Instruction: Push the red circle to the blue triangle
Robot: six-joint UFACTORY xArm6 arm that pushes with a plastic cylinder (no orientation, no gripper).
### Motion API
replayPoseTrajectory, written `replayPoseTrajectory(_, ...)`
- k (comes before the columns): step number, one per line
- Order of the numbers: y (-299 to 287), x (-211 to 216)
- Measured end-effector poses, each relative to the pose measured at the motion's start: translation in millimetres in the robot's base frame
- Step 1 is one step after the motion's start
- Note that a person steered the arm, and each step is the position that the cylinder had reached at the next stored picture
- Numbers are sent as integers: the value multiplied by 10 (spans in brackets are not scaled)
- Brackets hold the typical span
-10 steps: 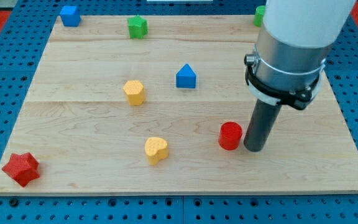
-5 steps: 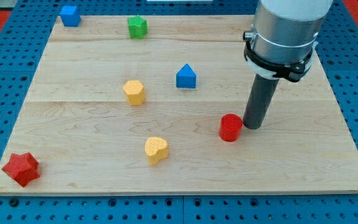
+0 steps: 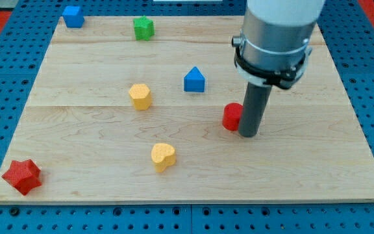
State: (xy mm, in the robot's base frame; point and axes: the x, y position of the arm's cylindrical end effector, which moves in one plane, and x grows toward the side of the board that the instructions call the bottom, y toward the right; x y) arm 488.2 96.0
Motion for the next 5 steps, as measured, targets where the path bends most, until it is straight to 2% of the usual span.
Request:
replayPoseTrajectory(3, -123, -786)
replayPoseTrajectory(4, -223, -926)
replayPoseTrajectory(5, -217, -888)
